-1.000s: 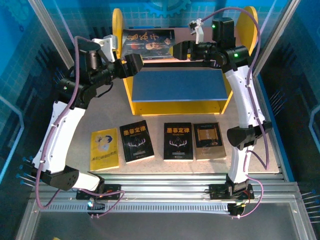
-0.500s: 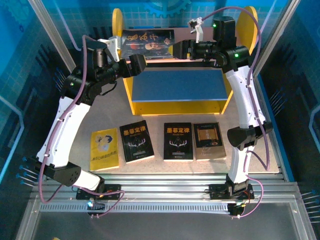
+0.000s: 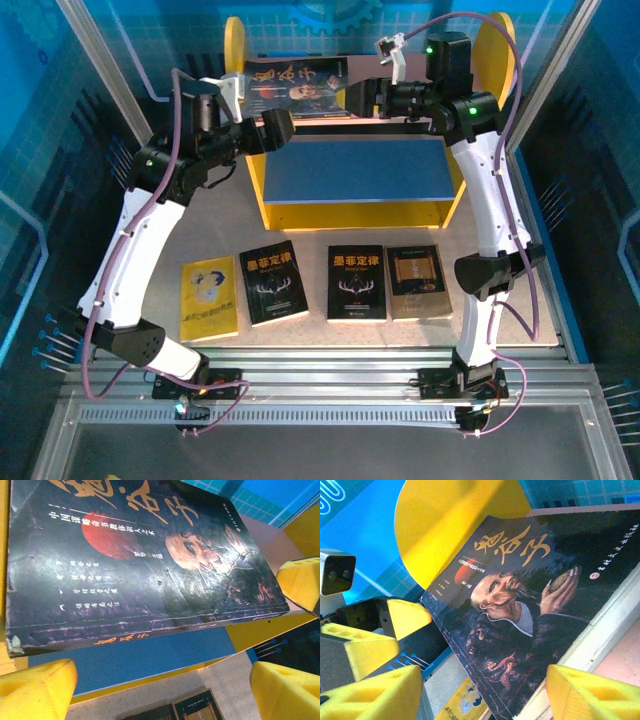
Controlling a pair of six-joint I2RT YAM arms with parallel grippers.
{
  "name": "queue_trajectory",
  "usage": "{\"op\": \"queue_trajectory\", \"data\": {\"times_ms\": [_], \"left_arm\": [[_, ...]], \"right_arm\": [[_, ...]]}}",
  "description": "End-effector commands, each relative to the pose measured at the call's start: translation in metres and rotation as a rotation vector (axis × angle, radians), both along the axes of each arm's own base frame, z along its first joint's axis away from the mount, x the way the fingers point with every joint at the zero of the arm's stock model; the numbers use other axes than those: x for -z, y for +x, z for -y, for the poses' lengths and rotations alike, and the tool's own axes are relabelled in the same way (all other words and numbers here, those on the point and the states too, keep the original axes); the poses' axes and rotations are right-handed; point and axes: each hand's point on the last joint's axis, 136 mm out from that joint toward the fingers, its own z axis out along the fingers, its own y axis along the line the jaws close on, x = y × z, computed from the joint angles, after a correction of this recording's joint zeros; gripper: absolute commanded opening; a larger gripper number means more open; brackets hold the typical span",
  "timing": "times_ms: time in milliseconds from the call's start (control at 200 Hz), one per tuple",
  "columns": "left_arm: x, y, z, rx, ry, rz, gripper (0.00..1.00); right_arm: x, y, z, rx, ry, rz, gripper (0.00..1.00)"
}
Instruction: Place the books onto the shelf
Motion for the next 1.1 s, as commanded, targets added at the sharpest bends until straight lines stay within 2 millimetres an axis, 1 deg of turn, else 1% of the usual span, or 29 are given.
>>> {"op": "queue_trajectory", "data": {"times_ms": [0, 200, 300, 861, 1096], "left_arm": [[-0.013, 0.0, -0.003, -0.008, 0.025, 0.042, 0.9], [-0.015, 0.001, -0.005, -0.013, 0.025, 0.048, 0.91], [-0.014, 0.004, -0.006, -0.017, 0.029, 0.042, 0.91], [-0.014, 0.01, -0.004, -0.018, 0.027, 0.055, 0.91], [-0.019, 0.011, -0.005, -0.02, 0.033, 0.077, 0.91]], "right_arm": [[-0.004, -0.005, -0.009, -0.04, 0.022, 0.006, 0.67], [-0.005, -0.005, -0.01, -0.041, 0.024, 0.008, 0.67], [-0.005, -0.005, -0.009, -0.04, 0.025, 0.006, 0.67], [-0.005, -0.002, -0.012, -0.046, 0.031, 0.005, 0.68], [-0.006, 0.0, -0.012, -0.045, 0.038, 0.006, 0.68]]}}
